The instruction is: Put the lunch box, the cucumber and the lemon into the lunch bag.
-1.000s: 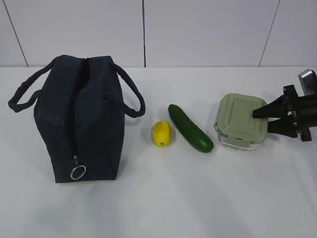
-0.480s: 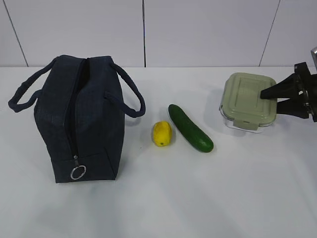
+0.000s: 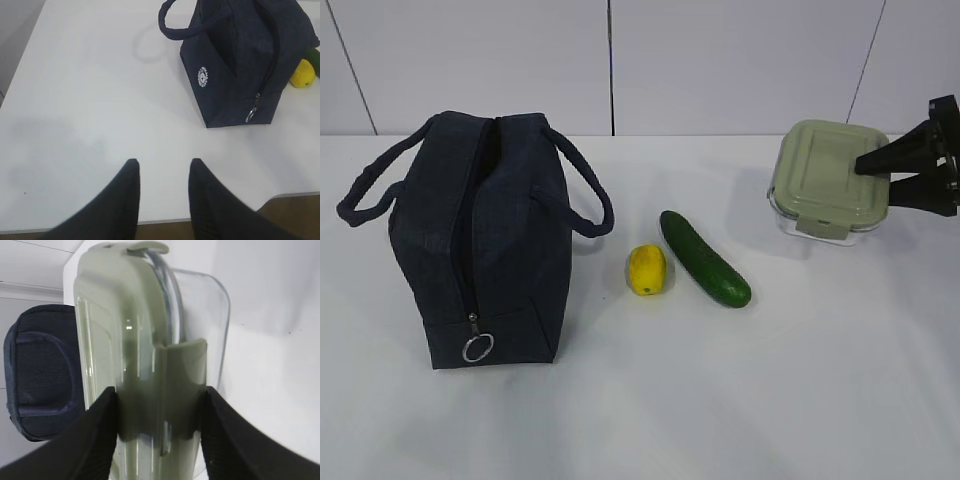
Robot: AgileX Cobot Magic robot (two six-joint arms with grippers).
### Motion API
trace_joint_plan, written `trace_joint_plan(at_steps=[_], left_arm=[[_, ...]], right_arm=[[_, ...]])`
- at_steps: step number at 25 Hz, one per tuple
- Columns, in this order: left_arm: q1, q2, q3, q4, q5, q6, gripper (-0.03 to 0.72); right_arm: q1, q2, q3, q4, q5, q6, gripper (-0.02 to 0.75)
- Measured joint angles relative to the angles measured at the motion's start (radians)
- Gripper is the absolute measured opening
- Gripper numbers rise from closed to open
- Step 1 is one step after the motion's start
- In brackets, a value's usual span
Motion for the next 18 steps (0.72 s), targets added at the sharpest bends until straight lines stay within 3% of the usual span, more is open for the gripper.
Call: trace_joint_plan(at_steps=[8,14,18], left_arm=[[0.000,0.053,-0.009,-0.111,-0.014,-0.018,0.240],[0.000,0.326,-0.124,-0.128,-0.087,-0.022,0.248],[0.000,0.563,-0.245,-0.132,-0.108,-0.022,0.298]], right_arm=[[0.002,-0.071,0.000,-0.005,0.008,0.045,0.380],[0.031,-0.117,0.000,-0.005,0.009,0.070,0.380],[0.086,-0.126,0.002,0.012,0.015,0.075,0.380]])
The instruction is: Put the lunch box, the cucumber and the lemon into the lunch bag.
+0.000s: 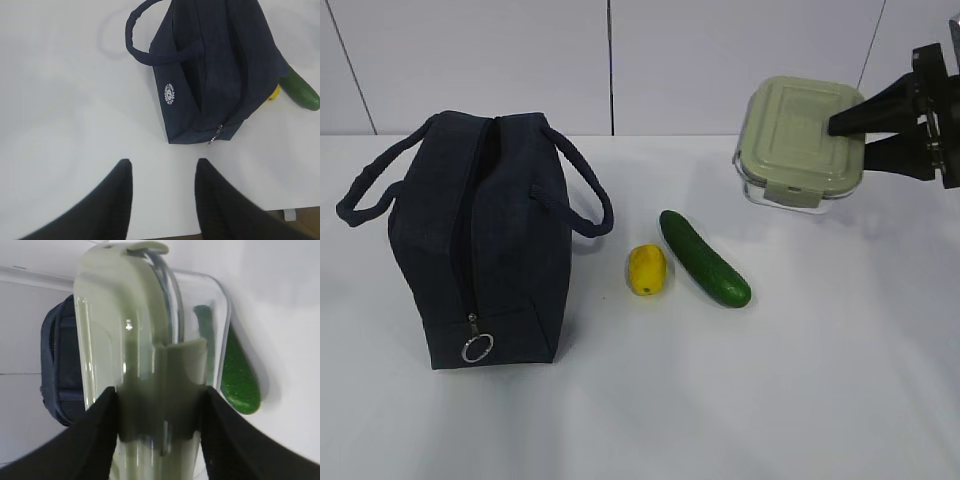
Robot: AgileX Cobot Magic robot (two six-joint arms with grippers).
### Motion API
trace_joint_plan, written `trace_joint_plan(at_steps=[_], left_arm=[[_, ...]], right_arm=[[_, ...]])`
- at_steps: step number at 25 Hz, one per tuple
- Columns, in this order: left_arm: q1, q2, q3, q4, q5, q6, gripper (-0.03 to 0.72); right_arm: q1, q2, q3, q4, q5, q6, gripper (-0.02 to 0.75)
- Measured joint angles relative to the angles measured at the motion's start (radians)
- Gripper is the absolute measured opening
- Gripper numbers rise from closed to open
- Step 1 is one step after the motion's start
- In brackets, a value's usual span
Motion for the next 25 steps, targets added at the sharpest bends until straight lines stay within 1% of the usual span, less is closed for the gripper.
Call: trace_joint_plan(at_steps=[3,7,9,12,14,18,20,22,25], left_arm=[[0.000,0.186,-0.090,-0.004,-0.006,0.015,0.326],[0.000,0.449,-0.222,-0.046,-0.031,0.075,0.337],[0.000,0.579,-0.287,-0.086,-0.035,0.111,0.337],[0.000,0.766,-0.394,-0.192,-0.032,0.179,0.337],[0.000,0.886,-0.474,-0.238,-0.010,0.211,0.338],[0.000,1.070,-0.611,-0.281,0.059,0.238,0.339],[0.000,1.129,-0.659,-0.302,0.084,0.246,0.339],[0.000,1.172,-0.693,-0.322,0.093,0.254,0.339],[0.000,1.208,-0.705,-0.353,0.097,0.263,0.339]], right_arm=[[0.041,-0.004,0.001,0.047,0.003,0.000,0.380],[0.094,-0.004,0.001,0.099,0.003,0.000,0.380],[0.117,-0.004,0.001,0.104,0.003,-0.002,0.380],[0.144,-0.004,0.001,0.104,0.003,-0.002,0.380],[0.160,-0.004,0.001,0.105,0.003,-0.003,0.380],[0.185,-0.004,0.001,0.121,0.003,-0.003,0.380],[0.195,-0.004,0.001,0.136,0.003,-0.003,0.380],[0.205,-0.004,0.001,0.144,0.003,-0.003,0.380],[0.217,-0.004,0.001,0.152,0.003,-0.003,0.380]])
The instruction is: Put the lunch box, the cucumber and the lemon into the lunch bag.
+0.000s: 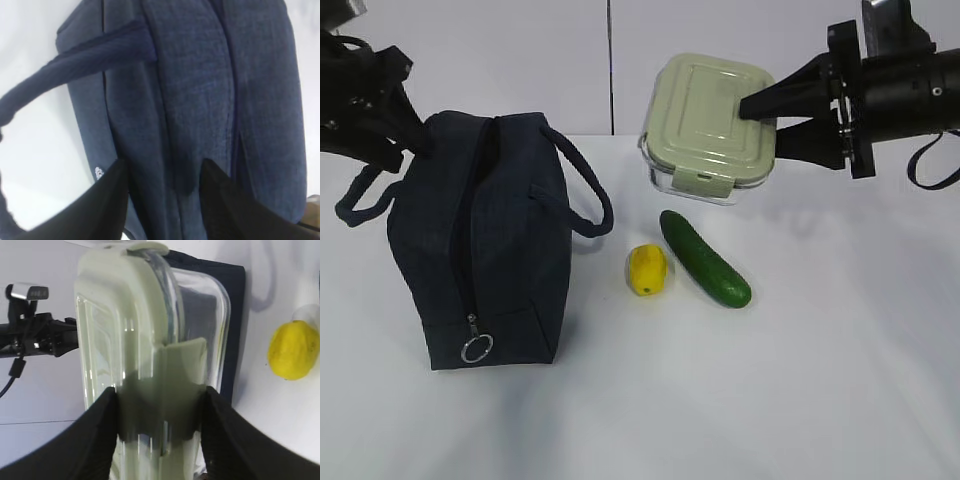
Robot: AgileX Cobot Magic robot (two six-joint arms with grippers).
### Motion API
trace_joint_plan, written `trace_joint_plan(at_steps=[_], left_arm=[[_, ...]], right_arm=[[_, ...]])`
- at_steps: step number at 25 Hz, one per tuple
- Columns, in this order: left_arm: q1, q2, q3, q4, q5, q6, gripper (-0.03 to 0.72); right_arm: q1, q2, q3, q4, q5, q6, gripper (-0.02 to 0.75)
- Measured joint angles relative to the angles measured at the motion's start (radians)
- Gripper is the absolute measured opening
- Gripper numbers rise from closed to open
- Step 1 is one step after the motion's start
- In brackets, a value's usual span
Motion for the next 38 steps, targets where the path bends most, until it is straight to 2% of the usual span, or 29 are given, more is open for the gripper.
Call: trace_joint_plan(at_steps=[3,5,9,11,15,21,25,33,38], left_arm=[[0.000,0.035,-0.002,-0.017,0.011,0.017,0.337],[0.000,0.053,-0.002,-0.024,0.013,0.030,0.297],[0.000,0.063,-0.007,-0.056,0.027,0.085,0.048],[0.000,0.063,-0.011,-0.116,0.052,0.126,0.006],[0.000,0.063,-0.019,-0.232,0.100,0.175,-0.004],[-0.015,0.022,-0.019,-0.295,0.116,0.198,-0.005],[-0.054,-0.023,-0.019,-0.369,0.123,0.218,-0.005],[-0.125,-0.042,-0.087,-0.380,0.131,0.223,-0.005],[-0.131,-0.061,-0.169,-0.419,0.134,0.223,-0.006]], right_arm=[[0.019,0.000,0.000,0.019,0.000,-0.010,0.380],[0.032,0.000,0.000,0.048,0.000,-0.019,0.380],[0.063,0.000,0.000,0.080,0.000,-0.026,0.380],[0.076,0.000,0.000,0.082,0.000,-0.027,0.380],[0.103,0.000,0.000,0.117,-0.002,-0.029,0.380],[0.139,0.000,0.000,0.175,-0.004,-0.029,0.380],[0.161,0.000,0.000,0.179,-0.003,-0.029,0.380],[0.170,0.000,0.000,0.138,-0.003,-0.029,0.380],[0.170,0.020,0.000,0.108,-0.001,-0.029,0.379]])
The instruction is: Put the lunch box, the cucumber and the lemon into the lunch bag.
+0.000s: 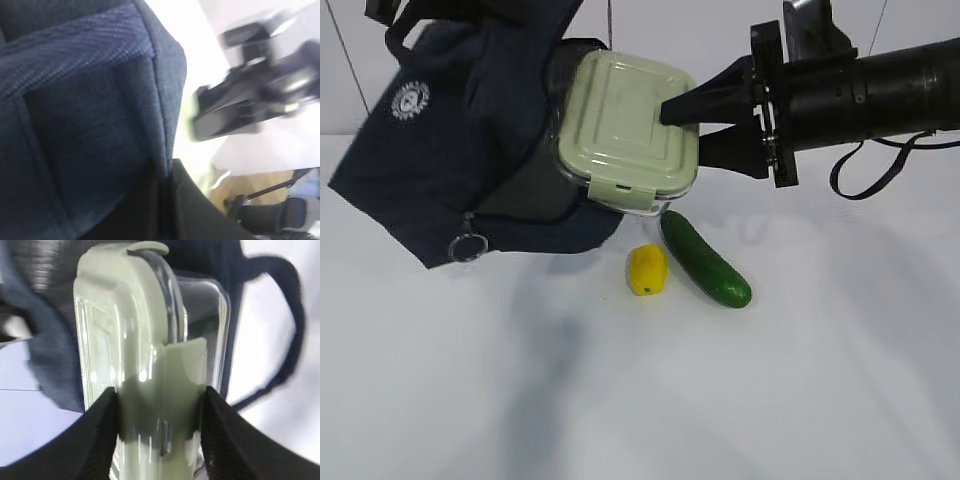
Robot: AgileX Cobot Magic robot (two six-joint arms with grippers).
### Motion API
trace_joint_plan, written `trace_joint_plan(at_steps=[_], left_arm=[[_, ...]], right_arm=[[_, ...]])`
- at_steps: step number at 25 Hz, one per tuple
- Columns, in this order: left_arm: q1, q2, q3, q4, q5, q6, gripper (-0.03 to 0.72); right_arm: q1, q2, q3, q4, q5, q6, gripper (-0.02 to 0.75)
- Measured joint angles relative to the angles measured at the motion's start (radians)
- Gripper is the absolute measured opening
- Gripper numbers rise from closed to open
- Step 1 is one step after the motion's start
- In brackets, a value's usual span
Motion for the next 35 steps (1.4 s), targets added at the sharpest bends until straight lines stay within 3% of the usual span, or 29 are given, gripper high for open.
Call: trace_joint_plan(at_steps=[11,15,23,35], left_arm=[[-0.073,0.005,-0.007,-0.032,0.004,-0.008,-0.007],[-0.073,0.025,-0.008,-0.063,0.004,-0.008,-0.007],[-0.073,0.137,-0.008,-0.281,-0.004,-0.008,-0.007],[-0.071,0.253,-0.008,-0.313,-0.011,0.057,-0.008]], right_arm=[[0.059,0.030,-0.069,0.060,-0.008,-0.003,0.379],[0.084,0.032,-0.114,0.058,-0.016,-0.005,0.379],[0.090,0.058,-0.123,0.004,-0.102,-0.005,0.379],[0.131,0.206,-0.138,0.120,-0.146,-0.064,0.379]])
